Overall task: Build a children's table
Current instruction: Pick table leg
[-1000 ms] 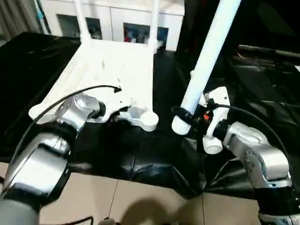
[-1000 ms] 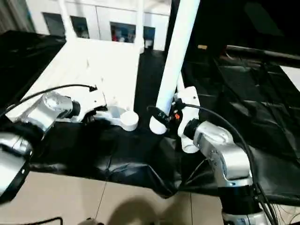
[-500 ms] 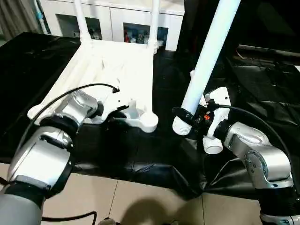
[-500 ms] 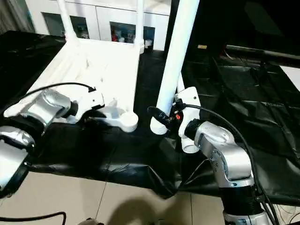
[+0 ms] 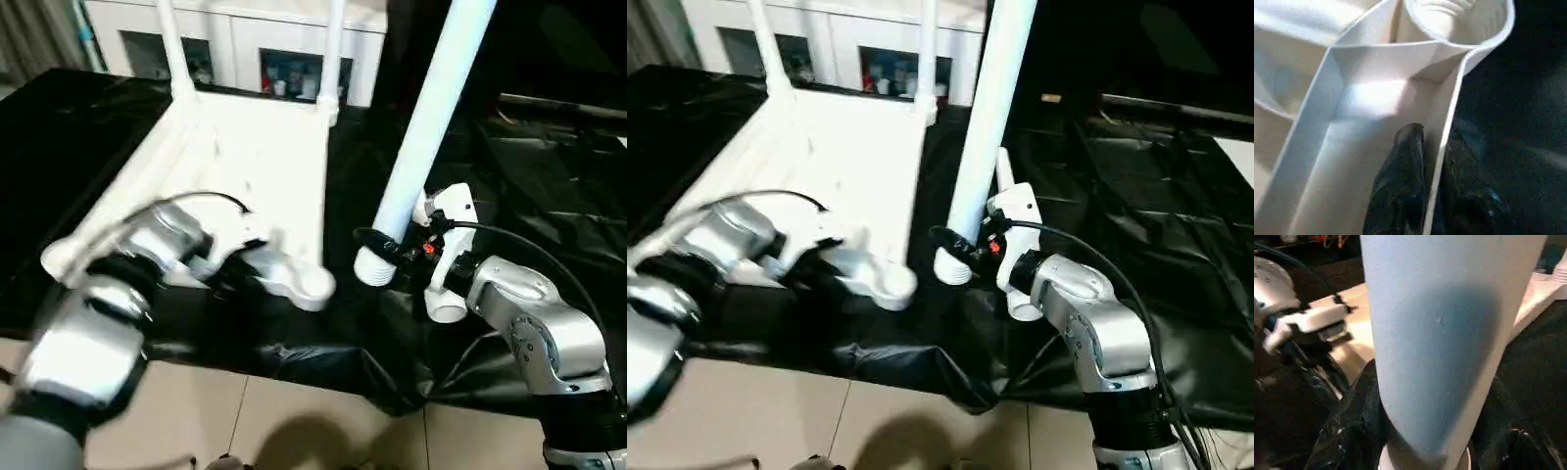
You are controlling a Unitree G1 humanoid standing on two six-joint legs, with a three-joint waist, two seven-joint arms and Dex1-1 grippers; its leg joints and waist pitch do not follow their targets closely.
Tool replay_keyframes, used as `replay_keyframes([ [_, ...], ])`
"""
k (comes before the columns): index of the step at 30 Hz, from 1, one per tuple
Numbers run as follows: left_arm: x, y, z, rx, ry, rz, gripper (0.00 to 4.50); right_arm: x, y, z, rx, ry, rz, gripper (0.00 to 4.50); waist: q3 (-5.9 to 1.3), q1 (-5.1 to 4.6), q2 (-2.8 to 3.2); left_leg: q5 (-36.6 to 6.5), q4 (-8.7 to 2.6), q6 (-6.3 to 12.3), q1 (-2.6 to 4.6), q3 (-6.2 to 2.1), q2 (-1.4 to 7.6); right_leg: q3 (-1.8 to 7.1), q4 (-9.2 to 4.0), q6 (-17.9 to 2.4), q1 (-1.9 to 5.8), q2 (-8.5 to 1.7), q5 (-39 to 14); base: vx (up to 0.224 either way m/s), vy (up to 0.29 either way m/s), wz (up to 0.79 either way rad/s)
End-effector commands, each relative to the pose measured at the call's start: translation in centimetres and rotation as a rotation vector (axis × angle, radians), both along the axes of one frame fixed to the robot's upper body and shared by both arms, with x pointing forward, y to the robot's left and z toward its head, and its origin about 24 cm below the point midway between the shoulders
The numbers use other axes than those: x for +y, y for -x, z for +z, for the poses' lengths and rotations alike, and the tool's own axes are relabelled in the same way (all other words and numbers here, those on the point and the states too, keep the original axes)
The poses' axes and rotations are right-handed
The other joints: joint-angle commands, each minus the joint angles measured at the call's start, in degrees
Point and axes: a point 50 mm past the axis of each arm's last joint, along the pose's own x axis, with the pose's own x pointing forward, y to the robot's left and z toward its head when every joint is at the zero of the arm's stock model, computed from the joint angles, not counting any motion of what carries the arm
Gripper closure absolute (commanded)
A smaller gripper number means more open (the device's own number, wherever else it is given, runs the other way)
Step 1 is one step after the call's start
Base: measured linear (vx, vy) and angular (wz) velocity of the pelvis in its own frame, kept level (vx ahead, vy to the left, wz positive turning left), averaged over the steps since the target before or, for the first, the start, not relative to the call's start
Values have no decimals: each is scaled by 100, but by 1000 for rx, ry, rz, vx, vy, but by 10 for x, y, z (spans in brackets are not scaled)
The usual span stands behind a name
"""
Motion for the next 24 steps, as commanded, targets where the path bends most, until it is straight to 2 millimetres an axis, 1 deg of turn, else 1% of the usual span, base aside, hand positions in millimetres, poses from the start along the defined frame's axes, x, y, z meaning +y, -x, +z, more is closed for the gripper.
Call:
replay_keyframes([
  [1, 2, -2, -5, -29, 38, 115, 420, 0, 2, 3, -13, -8, 11, 264, -446, 26, 48, -722, -405, 7, 30, -75, 253, 265, -452, -1634, 392, -520, -378, 0, 0, 0],
  [3, -2, -4, -9, -74, 59, 180, 427, 1, 1, 3, -12, -9, 14, 264, -427, -6, 14, -745, -419, -6, -11, -94, 229, 253, -496, -1427, 417, -513, -797, 0, 0, 0],
  [4, -4, -4, -10, -94, 68, 188, 431, 2, 0, 3, -11, -10, 17, 264, -424, -17, 14, -768, -419, -8, -10, -93, 221, 250, -515, -1362, 408, -511, -937, 0, 0, 0],
  [5, -6, -4, -10, -112, 75, 183, 436, 3, 0, 3, -11, -11, 20, 264, -426, -43, -11, -724, -422, 3, -39, -108, 216, 247, -524, -1261, 429, -521, -1103, 0, 0, 0],
  [6, -6, -4, -10, -112, 75, 183, 440, 3, 0, 3, -11, -11, 20, 264, -434, -66, -8, -681, -417, 9, -37, -104, 206, 251, -539, -1172, 412, -508, -1199, 0, 0, 0],
  [7, -9, 0, -9, -178, 83, 127, 444, 3, 0, 3, -11, -13, 29, 264, -439, -81, -36, -668, -414, 29, -36, -101, 207, 252, -544, -1152, 408, -509, -1203, 0, 0, 0],
  [8, -10, 2, -9, -222, 90, 99, 447, 4, -1, 3, -10, -13, 34, 264, -440, -99, -53, -593, -421, 59, -70, -124, 228, 253, -514, -1142, 437, -526, -1140, 0, 0, 0],
  [9, -11, 6, -7, -255, 98, 76, 449, 4, -1, 3, -8, -12, 37, 264, -460, -110, -24, -521, -414, 95, -34, -104, 240, 258, -508, -1155, 393, -512, -996, 0, 0, 0],
  [10, -11, 6, -7, -255, 98, 76, 449, 4, -1, 3, -8, -12, 37, 264, -464, -120, -31, -477, -406, 123, -31, -91, 242, 262, -498, -1192, 383, -505, -875, 0, 0, 0],
  [11, -11, 8, -7, -259, 103, 68, 450, 3, -1, 3, -8, -12, 37, 264, -451, -103, -26, -479, -402, 174, -3, -63, 226, 261, -516, -1215, 345, -478, -837, 0, 0, 0],
  [12, -11, 10, -5, -252, 126, 64, 450, 3, -2, 3, -7, -11, 34, 264, -452, -98, -23, -441, -412, 180, -16, -69, 228, 260, -497, -1228, 356, -477, -790, 0, 0, 0],
  [13, -11, 10, -4, -249, 139, 67, 422, 3, -2, 3, -7, -11, 33, 264, -446, -92, -17, -437, -419, 175, -8, -65, 231, 256, -499, -1226, 343, -473, -797, 0, 0, 0],
  [14, -9, 10, -1, -254, 180, 71, 405, 4, -4, 2, -8, -9, 25, 264, -447, -90, -11, -451, -422, 160, -3, -65, 230, 250, -497, -1227, 337, -469, -801, 0, 0, 0],
  [15, -9, 10, 0, -254, 185, 72, 405, 4, -4, 2, -8, -9, 24, 264, -450, -98, -45, -451, -418, 164, -11, -57, 220, 249, -500, -1233, 347, -471, -787, 0, 0, 0],
  [16, -5, 7, 2, -277, 190, 102, 391, 4, -5, 2, -8, -8, 22, 264, -451, -90, -47, -449, -421, 157, -2, -58, 226, 248, -497, -1261, 336, -477, -769, 0, 0, 0],
  [17, -3, 6, 4, -296, 183, 115, 382, 4, -5, 2, -7, -9, 24, 264, -451, -83, -18, -478, -423, 143, 10, -62, 237, 250, -492, -1284, 328, -483, -731, 0, 0, 0],
  [18, -2, 5, 4, -299, 181, 116, 372, 4, -4, 2, -7, -9, 25, 264, -455, -80, -23, -466, -425, 154, 21, -60, 246, 252, -474, -1306, 323, -475, -578, 0, 0, 0],
  [19, 0, 5, 5, -308, 177, 118, 372, 5, -4, 2, -6, -9, 28, 264, -452, -80, -38, -458, -426, 165, 20, -57, 247, 251, -471, -1316, 322, -473, -524, 0, 0, 0],
  [20, 2, 4, 6, -314, 172, 124, 372, 5, -5, 3, -7, -9, 29, 264, -450, -78, -36, -441, -431, 177, 14, -60, 245, 248, -462, -1324, 329, -478, -479, 0, 0, 0],
  [23, 5, 4, 7, -319, 157, 124, 364, 5, -5, 3, -8, -8, 31, 264, -444, -78, -43, -463, -431, 158, -1, -62, 235, 255, -476, -1267, 347, -494, -597, 0, 0, 0],
  [24, 6, 5, 7, -317, 152, 119, 364, 5, -5, 3, -9, -7, 31, 264, -439, -82, -40, -481, -432, 136, 1, -63, 233, 256, -482, -1233, 340, -488, -680, 0, 0, 0],
])
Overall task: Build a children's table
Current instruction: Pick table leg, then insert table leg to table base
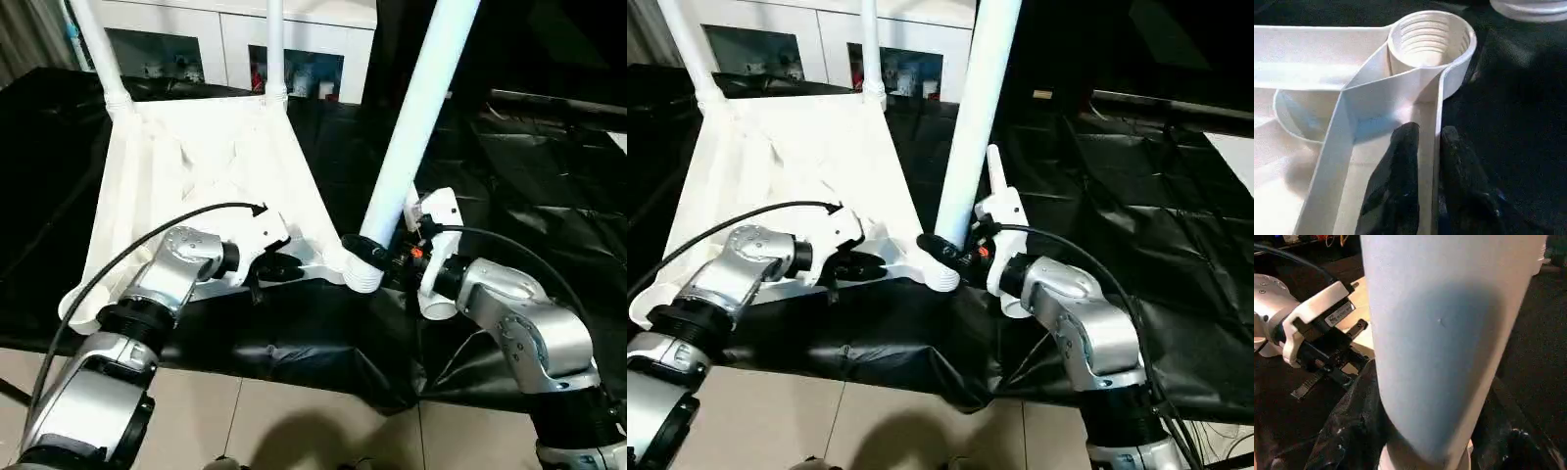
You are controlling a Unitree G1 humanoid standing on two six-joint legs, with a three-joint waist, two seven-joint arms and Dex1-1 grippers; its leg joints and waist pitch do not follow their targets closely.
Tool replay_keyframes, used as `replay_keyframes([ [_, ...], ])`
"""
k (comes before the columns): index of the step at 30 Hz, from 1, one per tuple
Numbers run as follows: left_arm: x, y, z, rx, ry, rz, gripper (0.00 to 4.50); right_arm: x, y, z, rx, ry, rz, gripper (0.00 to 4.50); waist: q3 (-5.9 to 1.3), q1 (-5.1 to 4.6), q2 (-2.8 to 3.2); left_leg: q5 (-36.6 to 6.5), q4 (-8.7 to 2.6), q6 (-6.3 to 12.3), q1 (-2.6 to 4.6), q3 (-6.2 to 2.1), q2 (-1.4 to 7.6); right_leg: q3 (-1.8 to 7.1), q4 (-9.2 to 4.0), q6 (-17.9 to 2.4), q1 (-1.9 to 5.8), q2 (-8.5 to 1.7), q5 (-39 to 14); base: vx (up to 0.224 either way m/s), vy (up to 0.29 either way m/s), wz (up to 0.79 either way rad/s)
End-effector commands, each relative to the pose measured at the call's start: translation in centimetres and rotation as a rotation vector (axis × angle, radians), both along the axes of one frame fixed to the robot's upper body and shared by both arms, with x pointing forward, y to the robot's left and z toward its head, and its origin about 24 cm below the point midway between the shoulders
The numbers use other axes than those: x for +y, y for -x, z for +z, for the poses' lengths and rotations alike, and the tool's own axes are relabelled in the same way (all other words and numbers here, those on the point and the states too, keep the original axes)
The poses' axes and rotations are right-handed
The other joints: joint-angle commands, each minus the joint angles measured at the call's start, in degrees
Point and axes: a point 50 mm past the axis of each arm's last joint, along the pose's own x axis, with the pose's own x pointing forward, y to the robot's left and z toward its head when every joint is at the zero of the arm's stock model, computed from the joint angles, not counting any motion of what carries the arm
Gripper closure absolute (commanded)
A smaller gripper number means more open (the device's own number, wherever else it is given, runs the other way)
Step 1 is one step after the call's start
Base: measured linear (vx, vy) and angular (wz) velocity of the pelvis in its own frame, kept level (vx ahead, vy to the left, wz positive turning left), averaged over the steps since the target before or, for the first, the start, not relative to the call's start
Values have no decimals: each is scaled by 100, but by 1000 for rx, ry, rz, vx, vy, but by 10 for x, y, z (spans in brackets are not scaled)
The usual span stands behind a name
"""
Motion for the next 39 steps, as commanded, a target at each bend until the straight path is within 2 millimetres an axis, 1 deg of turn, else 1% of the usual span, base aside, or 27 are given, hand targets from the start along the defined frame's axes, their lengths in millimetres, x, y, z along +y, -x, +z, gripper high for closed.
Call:
replay_keyframes([
  [1, 9, -3, 7, -32, -28, 24, 364, -1, -3, 7, -30, 6, -2, 264, -449, 40, 6, -510, -372, 130, -8, -61, 231, 266, -462, -1208, 358, -498, -734, 0, 0, 0],
  [2, 10, -3, 6, -26, -43, 20, 364, -1, -3, 7, -31, 6, -2, 264, -447, 38, 23, -529, -374, 103, -4, -65, 231, 267, -466, -1183, 354, -490, -791, 0, 0, 0],
  [6, 13, -3, 4, -3, -67, 13, 364, -2, -4, 7, -33, 7, -4, 264, -449, 36, 39, -563, -381, 60, 10, -67, 239, 269, -462, -1191, 345, -492, -753, 0, 0, 0],
  [8, 14, -2, 2, 20, -84, 5, 364, -2, -3, 8, -34, 5, -6, 264, -451, 38, 33, -551, -381, 57, 4, -65, 233, 269, -457, -1204, 350, -487, -697, 0, 0, 0],
  [9, 13, -2, 2, 21, -86, 6, 364, -2, -3, 8, -34, 4, -7, 264, -456, 40, 48, -531, -381, 49, 7, -68, 236, 271, -449, -1219, 353, -491, -645, 0, 0, 0],
  [10, 13, -2, 2, 22, -86, 7, 364, -2, -4, 8, -34, 4, -7, 264, -452, 36, 46, -535, -381, 49, 6, -66, 235, 269, -453, -1225, 348, -486, -631, 0, 0, 0],
  [12, 13, -2, 1, 28, -85, 10, 392, -2, -4, 8, -35, 3, -7, 264, -452, 45, 38, -556, -380, 43, 5, -64, 235, 271, -455, -1249, 356, -490, -621, 0, 0, 0],
  [17, 11, 1, -2, 49, -81, -20, 428, -2, -6, 9, -35, 4, -9, 264, -440, 47, 34, -666, -386, 11, 7, -66, 234, 275, -483, -1190, 350, -499, -912, 0, 0, 0],
  [19, 11, 4, -4, 66, -77, -42, 440, 0, -10, 8, -33, 10, -19, 264, -446, 38, 36, -632, -388, 0, 5, -71, 236, 269, -472, -1198, 347, -498, -883, 0, 0, 0],
  [20, 10, 5, -4, 70, -75, -51, 443, 0, -12, 8, -31, 14, -23, 264, -449, 36, 49, -613, -388, -3, 4, -75, 235, 269, -470, -1206, 349, -499, -856, 0, 0, 0],
  [21, 9, 7, -6, 84, -68, -74, 447, 3, -18, 7, -31, 29, -31, 264, -466, 13, 45, -517, -379, -9, 6, -69, 234, 269, -447, -1277, 351, -493, -648, 0, 0, 0],
  [22, 9, 8, -6, 87, -66, -79, 449, 3, -19, 6, -31, 33, -32, 264, -470, -4, 44, -486, -375, -11, -1, -68, 235, 268, -427, -1320, 349, -496, -547, 0, 0, 0],
  [23, 7, 9, -7, 87, -63, -84, 450, 5, -22, 5, -25, 35, -32, 264, -472, 1, 34, -438, -371, 18, 7, -55, 235, 268, -427, -1358, 353, -486, -387, 0, 0, 0],
  [24, 5, 11, -8, 89, -61, -93, 450, 8, -25, 4, -14, 38, -27, 264, -478, -12, 12, -400, -363, 49, -5, -53, 229, 271, -408, -1388, 365, -487, -297, 0, 0, 0],
  [25, 4, 11, -8, 89, -61, -98, 450, 9, -27, 3, -8, 39, -23, 264, -479, 2, 32, -354, -363, 98, 5, -49, 232, 270, -412, -1431, 367, -495, -245, 0, 0, 0],
  [26, 2, 12, -9, 91, -54, -102, 450, 11, -29, 1, 6, 45, -20, 264, -479, -6, -1, -312, -368, 125, -10, -44, 231, 269, -408, -1432, 381, -488, -190, 0, 0, 0],
  [27, 1, 12, -9, 92, -50, -104, 450, 11, -31, -1, 14, 50, -18, 264, -487, -3, 12, -235, -370, 149, -12, -49, 236, 263, -388, -1461, 386, -496, -101, 0, 0, 0],
  [28, -1, 13, -9, 91, -40, -104, 450, 14, -32, -4, 29, 54, -9, 264, -486, 0, -1, -209, -369, 167, -5, -43, 236, 259, -392, -1458, 378, -488, -69, 0, 0, 0],
  [29, -2, 14, -10, 91, -36, -103, 450, 15, -33, -5, 39, 56, -4, 264, -484, 1, 14, -188, -369, 195, -6, -42, 238, 258, -389, -1486, 383, -494, -23, 0, 0, 0],
  [30, -4, 15, -11, 91, -30, -102, 450, 17, -35, -9, 58, 61, 8, 264, -491, -3, -10, -141, -365, 234, -12, -41, 244, 258, -368, -1508, 390, -497, 73, 0, 0, 0],
  [31, -4, 15, -11, 90, -29, -101, 450, 18, -35, -10, 61, 63, 13, 264, -493, 1, 1, -137, -367, 247, -5, -41, 249, 255, -368, -1526, 387, -502, 84, 0, 0, 0],
  [32, -4, 16, -12, 89, -27, -105, 450, 20, -36, -13, 71, 72, 27, 264, -489, -6, -29, -148, -368, 268, -5, -38, 254, 249, -370, -1527, 384, -505, 55, 0, 0, 0],
  [33, -4, 17, -12, 88, -28, -110, 450, 21, -36, -14, 74, 74, 30, 264, -481, -2, -11, -192, -368, 270, 2, -35, 255, 254, -383, -1516, 373, -509, -22, 0, 0, 0],
  [36, -2, 19, -11, 89, -26, -117, 450, 23, -40, -17, 69, 74, 25, 264, -483, -3, -31, -213, -372, 258, 6, -29, 255, 254, -390, -1483, 372, -511, -97, 0, 0, 0],
  [37, -1, 19, -10, 87, -27, -119, 450, 24, -41, -18, 69, 71, 20, 264, -483, -3, -21, -226, -376, 246, 14, -33, 262, 253, -387, -1482, 365, -514, -137, 0, 0, 0],
  [38, -1, 19, -10, 87, -27, -119, 450, 24, -41, -18, 69, 71, 20, 264, -483, -10, -19, -227, -375, 241, 5, -34, 264, 254, -384, -1488, 368, -523, -140, 0, 0, 0],
  [39, 0, 20, -10, 87, -28, -118, 450, 25, -42, -18, 70, 69, 20, 264, -476, -14, -20, -251, -376, 229, 11, -29, 257, 252, -395, -1475, 360, -508, -186, 0, 0, 0],
])
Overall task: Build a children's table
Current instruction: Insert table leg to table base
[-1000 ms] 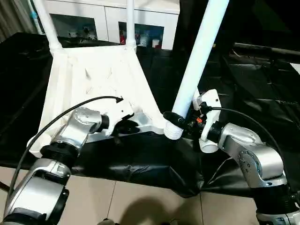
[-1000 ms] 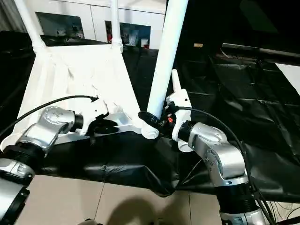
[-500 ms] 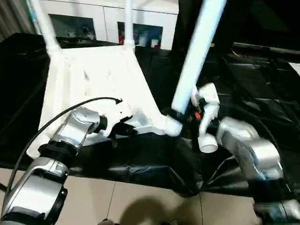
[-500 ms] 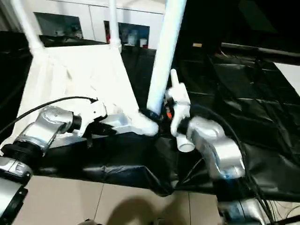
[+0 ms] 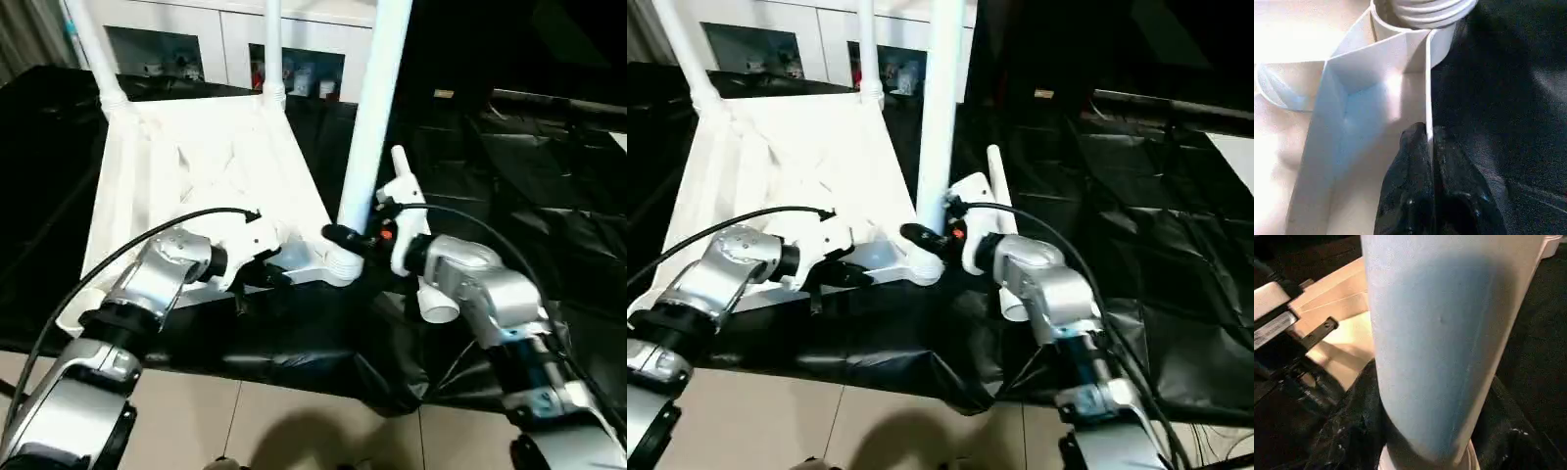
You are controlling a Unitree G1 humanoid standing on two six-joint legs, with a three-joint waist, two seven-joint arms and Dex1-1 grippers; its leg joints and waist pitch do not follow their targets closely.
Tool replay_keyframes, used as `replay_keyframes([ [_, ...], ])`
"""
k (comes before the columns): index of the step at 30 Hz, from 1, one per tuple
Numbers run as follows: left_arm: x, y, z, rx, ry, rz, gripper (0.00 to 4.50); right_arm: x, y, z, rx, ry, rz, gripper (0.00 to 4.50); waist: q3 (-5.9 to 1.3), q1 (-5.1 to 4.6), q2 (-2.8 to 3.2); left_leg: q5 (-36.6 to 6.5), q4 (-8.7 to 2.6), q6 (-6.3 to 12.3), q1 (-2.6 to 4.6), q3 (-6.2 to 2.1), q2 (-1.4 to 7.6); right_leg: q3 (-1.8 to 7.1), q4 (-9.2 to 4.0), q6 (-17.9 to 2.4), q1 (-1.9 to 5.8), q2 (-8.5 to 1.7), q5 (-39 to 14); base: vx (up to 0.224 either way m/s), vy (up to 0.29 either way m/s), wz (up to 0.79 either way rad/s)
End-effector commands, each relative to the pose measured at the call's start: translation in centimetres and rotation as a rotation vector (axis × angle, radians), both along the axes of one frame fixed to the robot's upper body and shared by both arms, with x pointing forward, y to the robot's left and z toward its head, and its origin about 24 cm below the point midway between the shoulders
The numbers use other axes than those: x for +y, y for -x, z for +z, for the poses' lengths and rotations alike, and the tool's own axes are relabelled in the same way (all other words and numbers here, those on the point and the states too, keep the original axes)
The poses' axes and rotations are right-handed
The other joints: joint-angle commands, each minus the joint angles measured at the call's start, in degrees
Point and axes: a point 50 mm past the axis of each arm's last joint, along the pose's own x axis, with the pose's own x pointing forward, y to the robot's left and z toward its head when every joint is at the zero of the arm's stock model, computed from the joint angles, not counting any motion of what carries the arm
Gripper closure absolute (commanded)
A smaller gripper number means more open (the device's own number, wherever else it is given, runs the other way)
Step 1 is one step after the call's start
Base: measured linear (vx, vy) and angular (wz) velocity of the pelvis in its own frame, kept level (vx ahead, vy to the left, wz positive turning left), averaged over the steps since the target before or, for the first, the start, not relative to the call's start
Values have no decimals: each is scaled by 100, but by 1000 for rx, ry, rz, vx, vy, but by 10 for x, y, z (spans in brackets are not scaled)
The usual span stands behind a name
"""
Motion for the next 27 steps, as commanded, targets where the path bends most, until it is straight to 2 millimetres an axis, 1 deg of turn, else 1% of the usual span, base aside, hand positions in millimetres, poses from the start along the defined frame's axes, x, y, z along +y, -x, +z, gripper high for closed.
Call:
replay_keyframes([
  [1, -5, 8, -8, 50, 33, -35, 450, -1, -2, -8, 21, 31, -8, 264, -469, 15, -12, -252, -345, 202, 10, -38, 258, 255, -349, -1469, 362, -504, -189, 0, 0, 0],
  [4, -4, 10, -7, 50, 31, -40, 450, -1, -5, -12, 22, 49, -12, 264, -470, 14, -11, -237, -345, 200, 16, -35, 260, 257, -345, -1479, 355, -508, -182, 0, 0, 0],
  [7, -4, 13, -6, 64, 30, -54, 450, 0, -7, -14, 29, 49, -13, 264, -468, 9, -6, -201, -347, 226, 7, -36, 255, 256, -338, -1476, 360, -496, -122, 0, 0, 0],
  [8, -4, 13, -6, 67, 32, -56, 450, 0, -7, -15, 32, 45, -11, 264, -470, 7, 7, -210, -349, 227, 4, -42, 258, 254, -335, -1478, 366, -502, -112, 0, 0, 0],
  [10, -4, 15, -6, 76, 34, -60, 450, 0, -7, -17, 47, 29, -8, 264, -473, -4, -1, -215, -351, 230, -1, -44, 258, 252, -335, -1489, 371, -503, -76, 0, 0, 0],
  [13, -4, 15, -6, 80, 33, -61, 450, 0, -7, -22, 74, 6, -4, 264, -475, -14, 4, -304, -354, 207, 15, -41, 257, 254, -351, -1495, 363, -498, -155, 0, 0, 0],
  [16, -4, 15, -5, 78, 35, -54, 450, -4, -6, -28, 97, -12, -11, 264, -483, -17, 0, -378, -357, 175, 26, -43, 265, 252, -352, -1520, 354, -496, -137, 0, 0, 0],
  [20, -3, 13, -3, 68, 43, -39, 450, -10, -4, -35, 113, -36, -25, 264, -485, -9, -4, -401, -359, 166, 25, -46, 263, 253, -357, -1532, 365, -497, -170, 0, 0, 0],
  [21, -3, 12, -3, 65, 44, -33, 450, -11, -3, -37, 115, -40, -27, 264, -485, -5, 10, -395, -359, 165, 28, -46, 265, 253, -358, -1533, 360, -493, -147, 0, 0, 0],
  [22, -3, 11, -2, 60, 49, -23, 450, -14, 0, -41, 117, -55, -33, 264, -489, -3, 12, -385, -359, 165, 28, -48, 264, 249, -353, -1535, 361, -491, -123, 0, 0, 0],
  [24, -3, 10, -1, 54, 54, -14, 450, -16, 2, -44, 121, -68, -41, 264, -498, 13, 29, -339, -355, 193, 29, -48, 265, 249, -337, -1573, 368, -493, 39, 0, 0, 0],
  [26, -3, 9, -1, 49, 56, -7, 450, -18, 3, -47, 118, -79, -50, 264, -495, 12, 20, -360, -357, 208, 29, -46, 264, 248, -346, -1587, 367, -490, 39, 0, 0, 0],
  [27, -3, 8, 0, 41, 58, 0, 450, -19, 5, -49, 115, -92, -64, 264, -495, 20, 56, -381, -358, 196, 31, -51, 262, 246, -345, -1592, 364, -490, 10, 0, 0, 0],
])
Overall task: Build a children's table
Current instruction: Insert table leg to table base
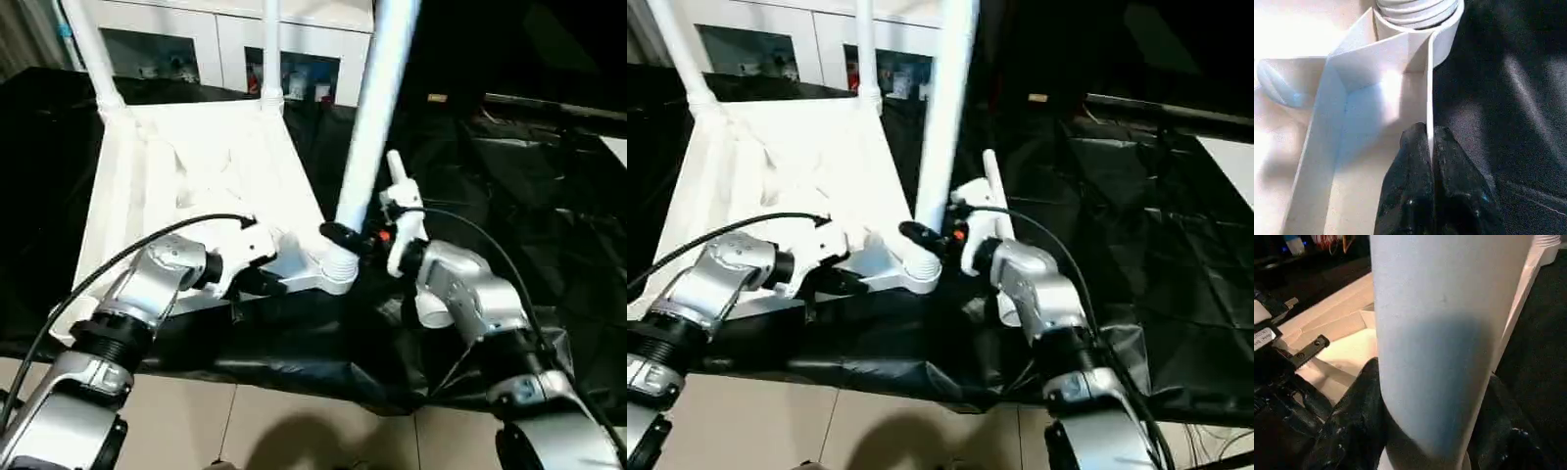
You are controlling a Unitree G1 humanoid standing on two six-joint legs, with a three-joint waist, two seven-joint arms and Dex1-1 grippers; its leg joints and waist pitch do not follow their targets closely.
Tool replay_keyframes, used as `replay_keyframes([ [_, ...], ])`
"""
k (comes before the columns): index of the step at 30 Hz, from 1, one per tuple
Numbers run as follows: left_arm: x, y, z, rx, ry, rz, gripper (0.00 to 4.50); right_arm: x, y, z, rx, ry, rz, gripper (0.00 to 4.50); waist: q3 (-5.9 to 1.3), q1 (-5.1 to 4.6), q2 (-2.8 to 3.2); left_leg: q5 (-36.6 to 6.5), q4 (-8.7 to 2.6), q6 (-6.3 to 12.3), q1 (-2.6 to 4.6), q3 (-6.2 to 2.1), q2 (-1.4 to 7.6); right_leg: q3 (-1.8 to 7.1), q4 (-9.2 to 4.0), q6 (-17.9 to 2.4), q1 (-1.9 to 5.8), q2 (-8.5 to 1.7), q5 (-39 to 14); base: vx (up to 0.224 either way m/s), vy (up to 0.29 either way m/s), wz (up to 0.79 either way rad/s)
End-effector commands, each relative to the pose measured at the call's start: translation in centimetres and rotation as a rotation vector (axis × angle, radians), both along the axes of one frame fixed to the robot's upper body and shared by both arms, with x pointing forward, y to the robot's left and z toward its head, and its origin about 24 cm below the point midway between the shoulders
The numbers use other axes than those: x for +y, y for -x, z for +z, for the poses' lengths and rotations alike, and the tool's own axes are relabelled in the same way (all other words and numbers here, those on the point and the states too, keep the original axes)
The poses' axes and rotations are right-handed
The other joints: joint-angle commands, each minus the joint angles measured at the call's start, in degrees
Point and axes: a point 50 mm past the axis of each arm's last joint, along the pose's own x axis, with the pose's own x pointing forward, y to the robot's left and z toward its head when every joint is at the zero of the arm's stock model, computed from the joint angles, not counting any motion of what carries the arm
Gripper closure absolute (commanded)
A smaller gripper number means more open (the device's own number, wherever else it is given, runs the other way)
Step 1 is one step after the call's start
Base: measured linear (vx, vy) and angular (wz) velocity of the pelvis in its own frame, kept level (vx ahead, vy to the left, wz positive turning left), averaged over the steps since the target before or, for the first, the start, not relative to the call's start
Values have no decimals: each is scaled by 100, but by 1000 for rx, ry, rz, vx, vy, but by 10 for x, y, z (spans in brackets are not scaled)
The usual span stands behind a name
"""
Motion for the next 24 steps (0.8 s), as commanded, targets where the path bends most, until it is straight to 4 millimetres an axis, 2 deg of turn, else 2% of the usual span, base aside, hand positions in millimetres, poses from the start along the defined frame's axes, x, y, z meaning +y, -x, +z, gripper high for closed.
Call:
replay_keyframes([
  [1, -7, 1, 1, 0, 65, -9, 450, -13, 9, -28, 104, 31, -53, 264, -436, 19, 103, -406, -355, 208, 20, -48, 265, 247, -354, -1589, 352, -497, -20, 0, 0, 0],
  [4, -7, 0, 2, -5, 71, 0, 450, -17, 13, -33, 103, 0, -84, 264, -442, 33, 115, -462, -358, 192, 23, -53, 267, 249, -358, -1581, 360, -498, -47, 0, 0, 0],
  [6, -6, -1, 2, -10, 70, 2, 450, -17, 18, -38, 96, 0, -86, 264, -435, 34, 147, -469, -363, 185, 15, -59, 258, 244, -362, -1570, 360, -482, -29, 0, 0, 0],
  [10, -6, -3, 3, -21, 77, 14, 450, -18, 20, -40, 70, -9, -122, 264, -433, 29, 138, -617, -370, 155, 19, -59, 255, 243, -394, -1529, 353, -489, -272, 0, 0, 0],
  [12, -7, -3, 3, -18, 77, 12, 450, -19, 24, -43, 69, -44, -159, 264, -436, 36, 167, -660, -375, 128, 20, -66, 260, 247, -401, -1499, 350, -492, -376, 0, 0, 0],
  [14, -7, -3, 3, -20, 77, 12, 450, -18, 26, -45, 72, -49, -160, 264, -439, 31, 164, -658, -381, 124, 17, -70, 259, 242, -396, -1494, 349, -481, -333, 0, 0, 0],
  [17, -8, -3, 3, -17, 72, 6, 450, -15, 31, -50, 70, -13, -125, 264, -435, 30, 162, -663, -383, 138, 16, -68, 260, 242, -400, -1496, 344, -481, -306, 0, 0, 0],
  [18, -7, -3, 3, -17, 65, 1, 450, -13, 33, -50, 60, 19, -95, 264, -437, 27, 143, -646, -383, 150, 11, -66, 255, 240, -401, -1484, 348, -475, -299, 0, 0, 0],
  [20, -6, -3, 3, -21, 52, -6, 450, -10, 34, -50, 48, 58, -45, 264, -435, 32, 151, -622, -381, 161, 10, -68, 250, 241, -402, -1462, 349, -476, -337, 0, 0, 0],
  [21, -6, -3, 3, -24, 46, -9, 450, -9, 35, -49, 45, 67, -27, 264, -431, 31, 134, -660, -380, 165, 12, -60, 250, 245, -418, -1438, 347, -480, -408, 0, 0, 0],
  [23, -6, -3, 3, -25, 43, -10, 450, -9, 35, -48, 42, 78, -11, 264, -431, 37, 146, -676, -383, 168, 12, -65, 255, 248, -418, -1429, 346, -489, -452, 0, 0, 0],
  [24, -6, -2, 2, -23, 40, -15, 450, -7, 34, -47, 39, 117, 34, 264, -428, 29, 128, -668, -385, 172, 7, -67, 255, 245, -413, -1418, 344, -480, -480, 0, 0, 0],
])
